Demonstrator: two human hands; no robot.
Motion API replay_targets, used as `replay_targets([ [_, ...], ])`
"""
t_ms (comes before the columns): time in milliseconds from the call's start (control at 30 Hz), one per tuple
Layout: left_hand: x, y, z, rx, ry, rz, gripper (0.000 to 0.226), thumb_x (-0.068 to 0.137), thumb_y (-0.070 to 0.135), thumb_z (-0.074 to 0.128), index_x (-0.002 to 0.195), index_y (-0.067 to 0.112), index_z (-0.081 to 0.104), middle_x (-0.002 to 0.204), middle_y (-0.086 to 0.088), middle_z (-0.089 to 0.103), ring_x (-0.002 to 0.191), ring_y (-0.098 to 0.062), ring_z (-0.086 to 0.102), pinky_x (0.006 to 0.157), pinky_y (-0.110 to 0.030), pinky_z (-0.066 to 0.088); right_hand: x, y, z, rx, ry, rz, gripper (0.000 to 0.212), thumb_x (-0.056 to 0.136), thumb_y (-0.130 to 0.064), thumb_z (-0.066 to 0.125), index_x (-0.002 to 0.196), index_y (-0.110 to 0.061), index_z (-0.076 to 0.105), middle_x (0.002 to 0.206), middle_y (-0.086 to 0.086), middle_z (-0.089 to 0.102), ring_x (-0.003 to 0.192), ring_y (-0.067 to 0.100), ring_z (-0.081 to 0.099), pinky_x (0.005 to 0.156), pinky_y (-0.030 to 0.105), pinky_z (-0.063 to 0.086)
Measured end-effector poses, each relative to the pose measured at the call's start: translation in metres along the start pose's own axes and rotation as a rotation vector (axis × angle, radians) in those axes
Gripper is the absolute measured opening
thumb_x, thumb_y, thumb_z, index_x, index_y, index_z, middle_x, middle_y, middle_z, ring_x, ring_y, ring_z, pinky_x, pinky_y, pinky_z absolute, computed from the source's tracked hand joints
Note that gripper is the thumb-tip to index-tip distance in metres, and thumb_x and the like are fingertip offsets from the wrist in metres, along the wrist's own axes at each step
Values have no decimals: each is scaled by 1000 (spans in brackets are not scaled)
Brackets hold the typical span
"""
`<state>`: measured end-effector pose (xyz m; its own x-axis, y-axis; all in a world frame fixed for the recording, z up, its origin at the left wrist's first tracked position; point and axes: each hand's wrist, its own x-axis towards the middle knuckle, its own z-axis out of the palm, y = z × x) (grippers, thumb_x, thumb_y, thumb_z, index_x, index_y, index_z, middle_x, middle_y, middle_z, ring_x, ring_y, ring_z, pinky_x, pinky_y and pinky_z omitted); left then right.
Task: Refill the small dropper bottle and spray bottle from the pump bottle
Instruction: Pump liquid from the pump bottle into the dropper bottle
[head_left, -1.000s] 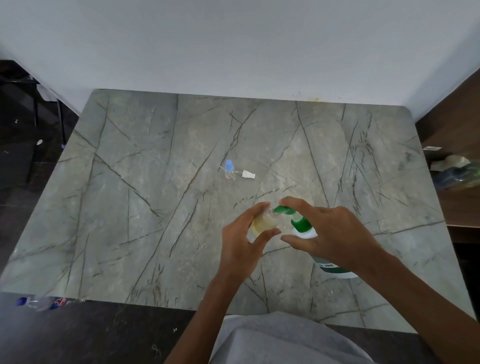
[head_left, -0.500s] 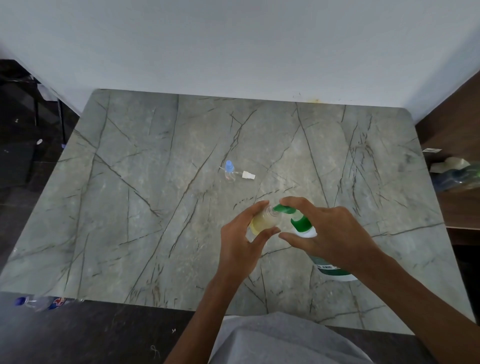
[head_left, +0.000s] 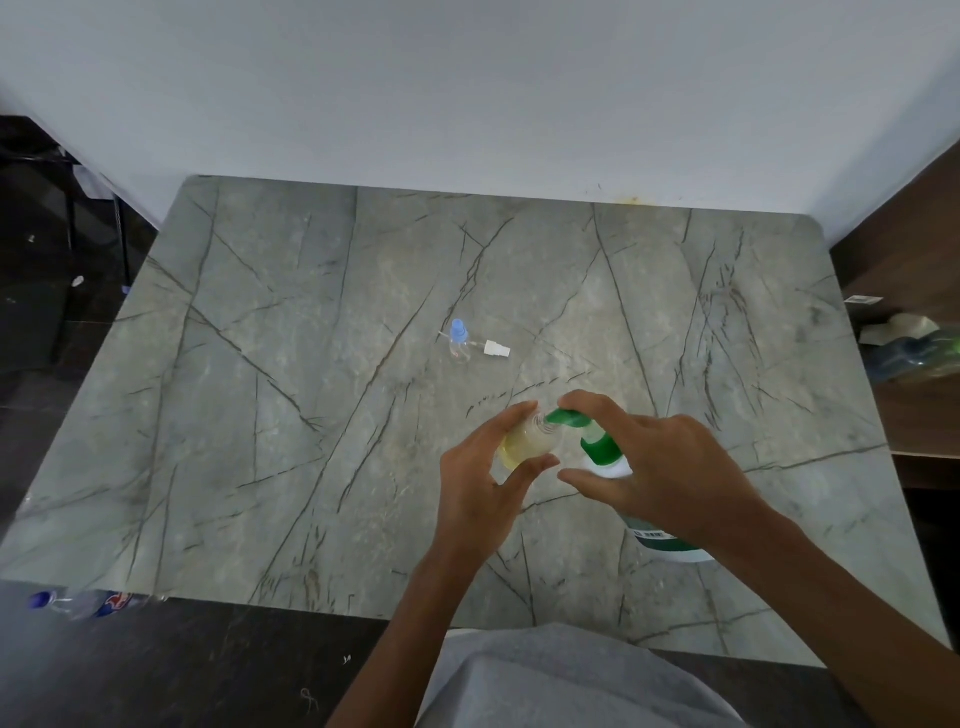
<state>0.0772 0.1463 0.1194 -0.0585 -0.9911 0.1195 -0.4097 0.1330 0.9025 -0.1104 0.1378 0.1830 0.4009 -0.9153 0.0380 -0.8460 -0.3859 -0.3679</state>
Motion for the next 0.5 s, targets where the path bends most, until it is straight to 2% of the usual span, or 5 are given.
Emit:
replay_targets([
  [167,0,-1,1,-21,8,-10,51,80,33,76,126,33,55,122,8,66,108,-8,64,85,-32,58,0,-2,-1,27,33,-13,65,76,-66,48,129,-34,29,81,-4,71,49,7,54,55,20,51],
  [333,-1,-1,1,-24,7,-15,50,79,30,78,125,31,56,122,6,66,108,-8,64,85,-32,58,0,-1,1,66,65,-9,62,75,-63,51,126,-34,33,84,-3,72,51,9,60,57,17,48],
  [500,-3,-1,2,-2,-9,-12,52,78,29,77,125,30,57,122,5,67,109,-7,64,86,-33,58,-1,0,3,66,96,-24,55,75,-64,50,117,-30,41,80,-4,72,53,9,63,53,18,50],
])
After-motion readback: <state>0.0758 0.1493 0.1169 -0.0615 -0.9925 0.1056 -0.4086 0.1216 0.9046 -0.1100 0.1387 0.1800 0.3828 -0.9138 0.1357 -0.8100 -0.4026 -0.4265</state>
